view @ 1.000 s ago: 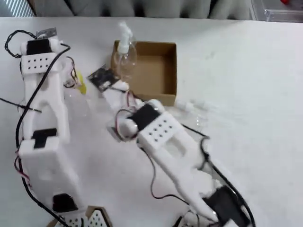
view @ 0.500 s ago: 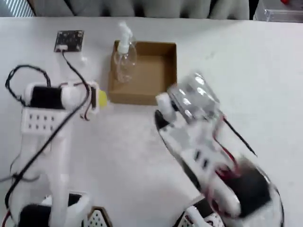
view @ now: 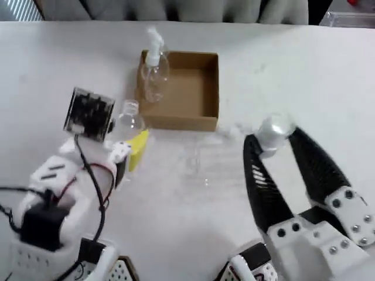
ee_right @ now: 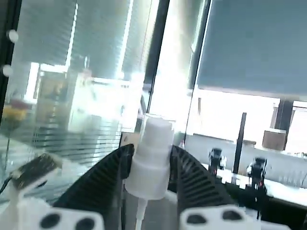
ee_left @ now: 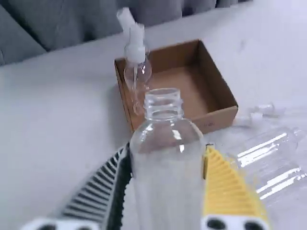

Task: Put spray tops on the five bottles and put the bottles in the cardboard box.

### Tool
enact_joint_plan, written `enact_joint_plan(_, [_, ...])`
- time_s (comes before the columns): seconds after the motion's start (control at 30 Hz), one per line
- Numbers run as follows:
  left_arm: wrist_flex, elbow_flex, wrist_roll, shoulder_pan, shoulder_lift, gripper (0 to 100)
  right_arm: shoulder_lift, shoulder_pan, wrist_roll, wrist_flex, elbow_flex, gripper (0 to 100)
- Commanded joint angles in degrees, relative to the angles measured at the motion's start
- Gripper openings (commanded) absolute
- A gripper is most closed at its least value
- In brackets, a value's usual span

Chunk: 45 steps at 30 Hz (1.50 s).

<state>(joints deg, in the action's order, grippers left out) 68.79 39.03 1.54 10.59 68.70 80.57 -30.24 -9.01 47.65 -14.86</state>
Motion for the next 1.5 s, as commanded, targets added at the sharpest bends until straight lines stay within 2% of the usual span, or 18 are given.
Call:
enact_joint_plan(0.0, [-5.98,3.52,0.26,0.66,9.98,3,-1.98,0.40,3.78,-11.30,2.02,1.6])
enact_joint_plan(0.2, [-15.47,10.99,0.18,0.66,20.88,2,-8.22,0.40,7.21,-22.55,2.02,1.5])
enact_joint_plan(0.4, [-25.76,17.67,-0.26,0.66,25.71,2,-15.34,-0.04,12.57,-31.69,2.11,1.5])
enact_joint_plan(0.57, [-29.01,22.42,-10.55,0.66,29.76,2,-21.67,-0.31,13.54,-37.23,2.11,1.5])
enact_joint_plan(0.67, [-31.12,26.37,-11.96,0.66,33.89,2,-24.22,-3.65,13.54,-38.37,2.11,1.5])
enact_joint_plan(1.0, [-30.95,33.49,-0.79,6.20,36.35,2,-32.75,-13.93,13.36,-38.37,1.58,1.5])
enact_joint_plan(1.2, [-29.36,33.76,-0.44,6.73,36.35,2,-38.99,-14.02,13.19,-43.47,1.76,1.5])
enact_joint_plan(1.47, [-29.36,34.11,-0.35,6.20,36.35,2,-39.25,-13.85,13.10,-43.21,1.93,1.5])
